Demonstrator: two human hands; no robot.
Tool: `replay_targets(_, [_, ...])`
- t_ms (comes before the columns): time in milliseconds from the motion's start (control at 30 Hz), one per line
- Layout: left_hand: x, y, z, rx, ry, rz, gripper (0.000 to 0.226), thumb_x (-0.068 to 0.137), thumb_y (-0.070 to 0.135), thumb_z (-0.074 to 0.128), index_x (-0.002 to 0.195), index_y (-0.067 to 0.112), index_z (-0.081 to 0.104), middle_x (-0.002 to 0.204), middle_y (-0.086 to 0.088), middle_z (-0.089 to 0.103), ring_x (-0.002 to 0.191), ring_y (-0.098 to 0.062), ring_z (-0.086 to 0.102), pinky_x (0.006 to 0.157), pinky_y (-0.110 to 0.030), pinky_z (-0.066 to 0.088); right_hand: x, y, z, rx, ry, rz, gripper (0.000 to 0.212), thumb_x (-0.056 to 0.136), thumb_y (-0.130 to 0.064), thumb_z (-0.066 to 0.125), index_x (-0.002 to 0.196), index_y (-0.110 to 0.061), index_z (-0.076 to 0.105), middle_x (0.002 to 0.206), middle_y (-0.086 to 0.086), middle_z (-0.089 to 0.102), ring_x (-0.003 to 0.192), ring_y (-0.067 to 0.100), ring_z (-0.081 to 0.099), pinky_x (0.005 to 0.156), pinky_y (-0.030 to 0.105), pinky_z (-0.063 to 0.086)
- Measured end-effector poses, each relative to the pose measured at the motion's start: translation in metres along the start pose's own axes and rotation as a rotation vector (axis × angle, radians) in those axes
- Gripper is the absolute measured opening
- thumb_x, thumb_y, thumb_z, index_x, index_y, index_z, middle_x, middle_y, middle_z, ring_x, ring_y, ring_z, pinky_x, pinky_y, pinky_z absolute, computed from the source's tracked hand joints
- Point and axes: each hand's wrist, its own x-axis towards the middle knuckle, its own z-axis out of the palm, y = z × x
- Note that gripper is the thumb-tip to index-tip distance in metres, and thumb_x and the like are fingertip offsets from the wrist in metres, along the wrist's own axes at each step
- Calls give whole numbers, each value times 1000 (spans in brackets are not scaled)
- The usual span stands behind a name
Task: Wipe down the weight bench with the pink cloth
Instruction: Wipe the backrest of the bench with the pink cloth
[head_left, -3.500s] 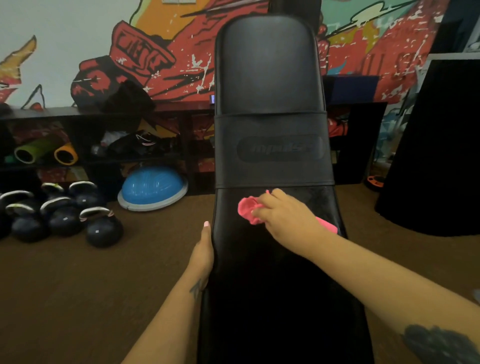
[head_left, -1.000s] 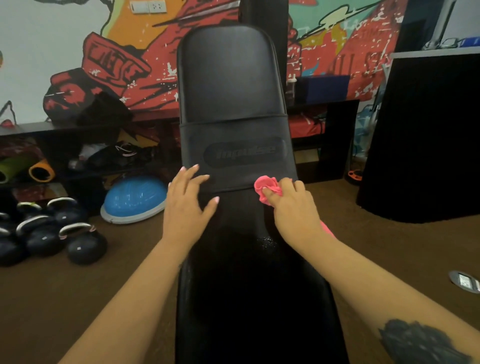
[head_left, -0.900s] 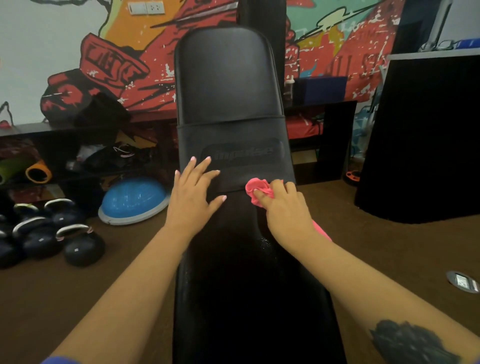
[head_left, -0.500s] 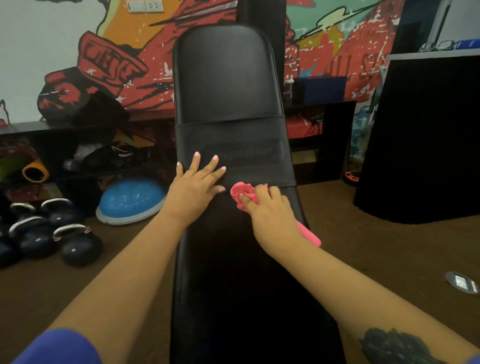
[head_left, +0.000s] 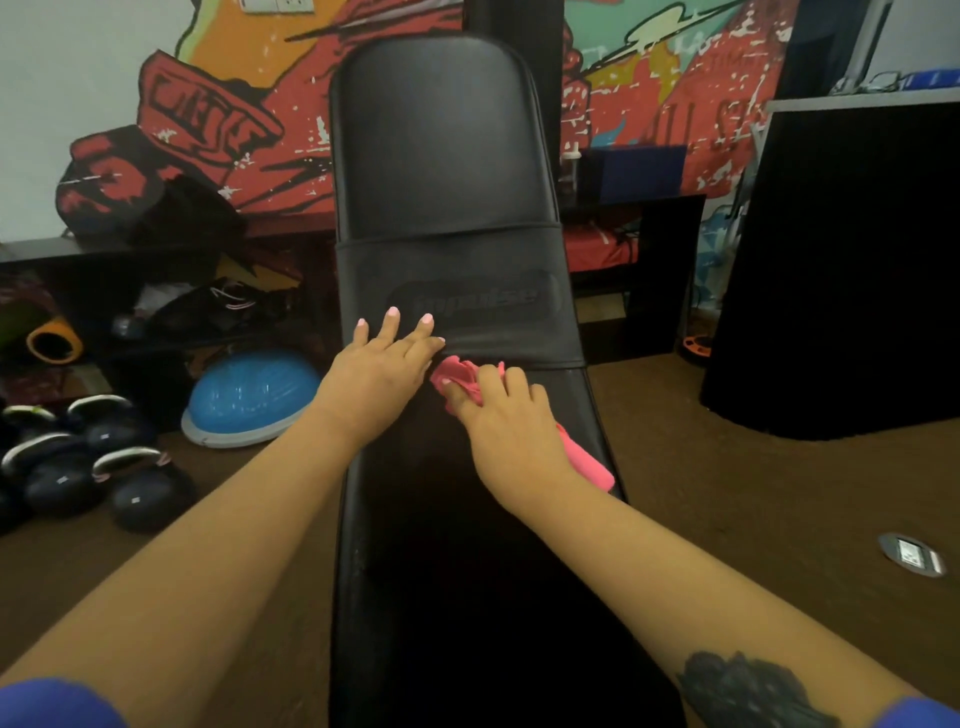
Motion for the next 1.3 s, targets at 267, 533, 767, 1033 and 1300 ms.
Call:
replay_targets(267, [0, 9, -17, -155, -21, -267, 47, 102, 35, 34, 147, 24, 30, 151, -16, 33, 132, -46, 37, 91, -49, 46, -17, 58, -3, -91, 7, 214, 57, 88, -12, 34, 142, -26, 31, 125, 11, 38, 107, 31, 38, 82, 38, 38])
replay_targets(533, [-2, 9, -21, -234, -112, -286, 50, 100, 38, 35, 148, 28, 26, 156, -13, 23, 138, -45, 27, 100, -50, 42, -14, 36, 5, 3, 119, 202, 55, 85, -5, 45, 139, -10, 41, 126, 16, 49, 102, 35, 46, 80, 41, 40])
replay_targets(767, [-19, -2, -3, -464, 6, -138, 57, 96, 29, 49, 148, 19, 27, 159, 2, 15, 147, -22, 0, 116, -52, 5, -30, 69, 16, -39, 192, -43, 55, 64, 0, 57, 115, -19, 66, 93, 10, 61, 77, 32, 54, 59, 36, 43])
replay_targets(1033, [-58, 15, 36, -797, 114, -551, 70, 100, 35, 36, 150, 18, -9, 159, 3, -12, 144, -16, -17, 114, -46, -7, -31, 69, 19, -6, 233, -129, 54, 60, 1, 67, 111, -16, 68, 99, 8, 65, 77, 31, 57, 59, 37, 45])
replay_targets(1300, [-83, 40, 45, -1423, 16, -980, 59, 99, 50, 28, 144, 13, 38, 146, -4, 41, 135, -20, 36, 104, -25, 24, -39, 106, 19, 48, 223, -66, 53, 58, 4, 77, 105, -18, 70, 96, 9, 67, 74, 32, 56, 57, 37, 47])
